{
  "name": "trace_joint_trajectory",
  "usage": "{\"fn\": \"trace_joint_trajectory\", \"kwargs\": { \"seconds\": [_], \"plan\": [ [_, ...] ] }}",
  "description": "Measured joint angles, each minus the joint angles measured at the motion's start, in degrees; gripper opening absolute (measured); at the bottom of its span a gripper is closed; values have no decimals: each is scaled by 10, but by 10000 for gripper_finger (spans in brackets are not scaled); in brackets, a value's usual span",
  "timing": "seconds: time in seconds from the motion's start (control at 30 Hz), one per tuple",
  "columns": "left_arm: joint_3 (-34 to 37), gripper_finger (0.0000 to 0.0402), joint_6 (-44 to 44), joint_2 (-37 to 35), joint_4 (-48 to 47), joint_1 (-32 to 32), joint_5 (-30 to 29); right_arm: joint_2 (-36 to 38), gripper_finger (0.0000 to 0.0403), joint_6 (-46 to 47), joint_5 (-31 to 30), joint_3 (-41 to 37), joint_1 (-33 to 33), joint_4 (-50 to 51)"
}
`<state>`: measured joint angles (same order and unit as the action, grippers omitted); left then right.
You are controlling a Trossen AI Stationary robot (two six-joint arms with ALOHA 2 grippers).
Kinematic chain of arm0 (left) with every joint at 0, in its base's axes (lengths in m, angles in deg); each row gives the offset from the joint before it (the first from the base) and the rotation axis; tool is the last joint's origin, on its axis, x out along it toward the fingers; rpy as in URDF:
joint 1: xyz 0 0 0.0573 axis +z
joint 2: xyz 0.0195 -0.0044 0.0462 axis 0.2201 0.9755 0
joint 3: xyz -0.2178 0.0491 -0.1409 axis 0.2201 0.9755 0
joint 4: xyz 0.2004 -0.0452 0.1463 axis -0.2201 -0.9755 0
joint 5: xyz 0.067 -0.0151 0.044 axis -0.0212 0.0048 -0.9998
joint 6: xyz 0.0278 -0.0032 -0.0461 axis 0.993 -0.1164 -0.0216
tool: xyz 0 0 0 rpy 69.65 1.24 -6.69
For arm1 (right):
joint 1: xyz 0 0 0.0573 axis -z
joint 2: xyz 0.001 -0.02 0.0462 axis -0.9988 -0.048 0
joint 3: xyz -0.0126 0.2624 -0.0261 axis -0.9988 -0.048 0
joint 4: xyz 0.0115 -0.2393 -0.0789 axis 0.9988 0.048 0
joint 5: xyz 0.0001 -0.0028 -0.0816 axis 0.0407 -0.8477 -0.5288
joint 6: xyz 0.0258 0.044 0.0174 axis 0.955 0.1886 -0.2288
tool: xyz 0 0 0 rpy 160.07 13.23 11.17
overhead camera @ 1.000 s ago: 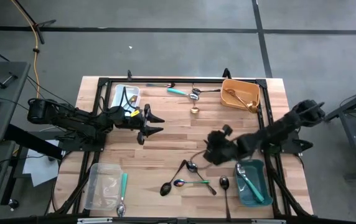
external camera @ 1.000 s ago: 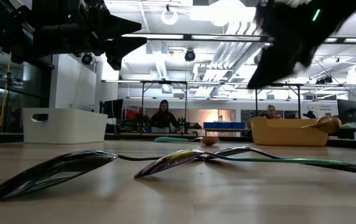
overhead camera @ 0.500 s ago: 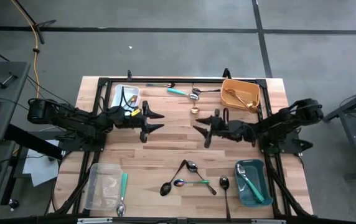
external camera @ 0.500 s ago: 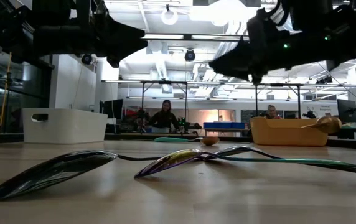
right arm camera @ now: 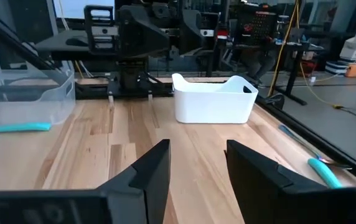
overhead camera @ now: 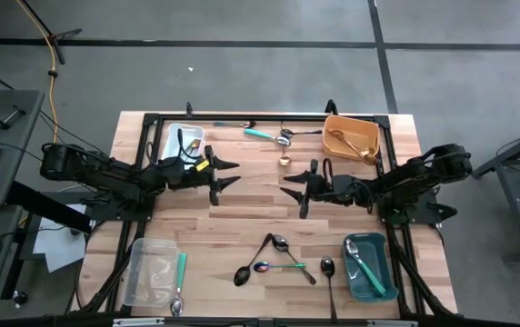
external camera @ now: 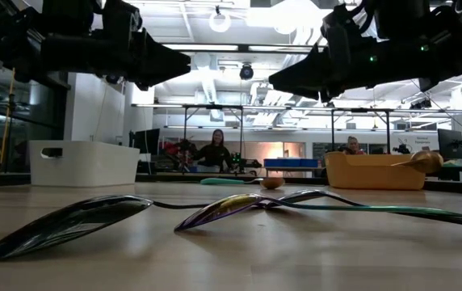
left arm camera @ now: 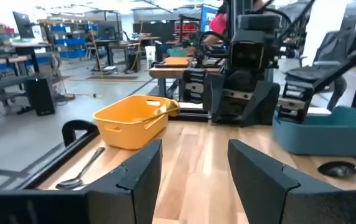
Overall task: Sort silverware by color (type)
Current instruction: Put the gold spoon into the yellow bin
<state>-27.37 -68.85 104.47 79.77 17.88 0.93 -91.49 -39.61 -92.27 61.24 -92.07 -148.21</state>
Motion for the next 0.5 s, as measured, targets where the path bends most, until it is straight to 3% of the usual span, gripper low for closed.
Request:
{"fn": "trace_joint_trajectory", "kwargs": {
  "seconds": [0.5],
  "plan": [
    [-6, 177, -21, 0, -1, 0, 14, 0, 151, 55, -10, 0, 8, 33]
  ]
}}
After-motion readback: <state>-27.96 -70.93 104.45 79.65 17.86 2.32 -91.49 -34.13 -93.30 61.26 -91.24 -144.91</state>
